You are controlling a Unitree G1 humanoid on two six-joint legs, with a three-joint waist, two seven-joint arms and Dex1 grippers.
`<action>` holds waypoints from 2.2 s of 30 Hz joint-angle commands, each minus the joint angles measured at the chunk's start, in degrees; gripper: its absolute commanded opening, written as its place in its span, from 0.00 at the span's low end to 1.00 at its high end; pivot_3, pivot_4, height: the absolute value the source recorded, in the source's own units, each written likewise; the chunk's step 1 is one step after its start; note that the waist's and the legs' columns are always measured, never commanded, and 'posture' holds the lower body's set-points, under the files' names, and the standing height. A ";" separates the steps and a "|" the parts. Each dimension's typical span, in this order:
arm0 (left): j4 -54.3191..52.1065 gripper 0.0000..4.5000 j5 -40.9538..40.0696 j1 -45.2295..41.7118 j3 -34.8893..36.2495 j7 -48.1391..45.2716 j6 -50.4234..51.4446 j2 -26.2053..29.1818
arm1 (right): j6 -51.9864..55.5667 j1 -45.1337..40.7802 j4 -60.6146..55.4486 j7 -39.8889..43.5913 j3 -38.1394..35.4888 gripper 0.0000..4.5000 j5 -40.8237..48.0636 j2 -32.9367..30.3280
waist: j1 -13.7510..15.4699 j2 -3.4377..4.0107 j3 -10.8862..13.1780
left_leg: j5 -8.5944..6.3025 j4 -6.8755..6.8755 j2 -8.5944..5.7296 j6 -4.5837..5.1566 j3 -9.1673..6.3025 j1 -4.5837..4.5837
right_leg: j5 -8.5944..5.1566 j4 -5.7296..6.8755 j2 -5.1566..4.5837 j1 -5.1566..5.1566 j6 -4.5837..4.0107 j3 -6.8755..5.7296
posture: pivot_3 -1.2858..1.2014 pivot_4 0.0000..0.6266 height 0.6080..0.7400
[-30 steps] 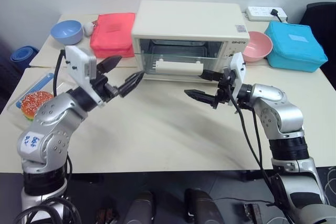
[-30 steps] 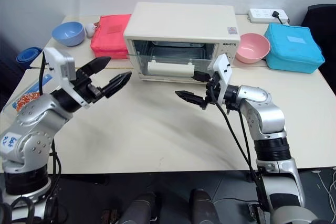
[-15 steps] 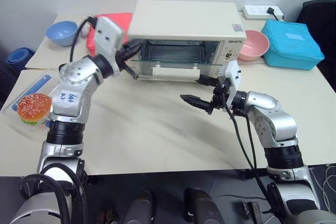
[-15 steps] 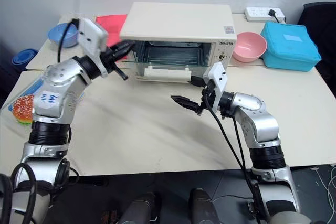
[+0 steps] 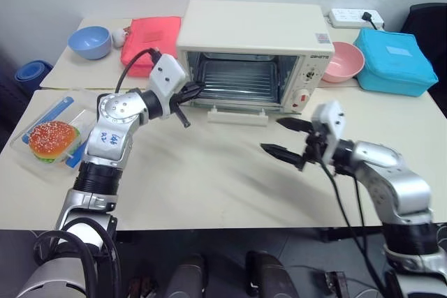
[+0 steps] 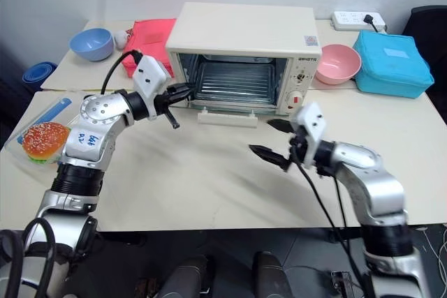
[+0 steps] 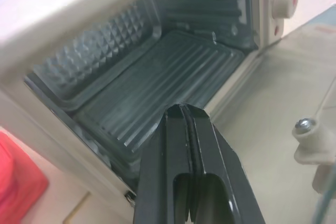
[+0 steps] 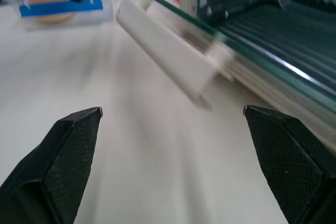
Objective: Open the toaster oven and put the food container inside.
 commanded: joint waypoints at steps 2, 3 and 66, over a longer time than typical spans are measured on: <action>-2.63 0.01 0.74 2.24 -0.73 -0.08 0.31 -1.49 | 4.92 6.65 -9.43 2.96 -8.25 1.00 8.01 -6.39 | 0.26 -0.01 0.00 | -0.02 0.03 0.01 0.04 0.04 0.01 | 0.01 -0.04 0.00 0.01 0.01 0.02 | 0.52 0.24 1.00; -2.72 0.01 1.01 2.69 -0.97 -0.12 0.45 -1.77 | 5.46 7.55 -10.18 3.05 -9.23 1.00 8.95 -7.35 | 0.28 -0.01 0.01 | -0.06 0.06 0.03 0.11 0.04 0.03 | 0.02 -0.05 -0.01 0.05 0.03 0.02 | 0.52 0.24 1.00; -46.17 0.99 -4.08 18.40 71.02 32.30 78.18 -6.61 | 0.89 -17.76 7.36 12.50 5.39 1.00 7.65 -5.28 | 0.02 -0.59 -0.09 | -0.38 0.15 0.50 -0.14 0.60 0.30 | 0.24 -0.29 0.24 0.08 0.13 0.62 | 0.52 0.24 1.00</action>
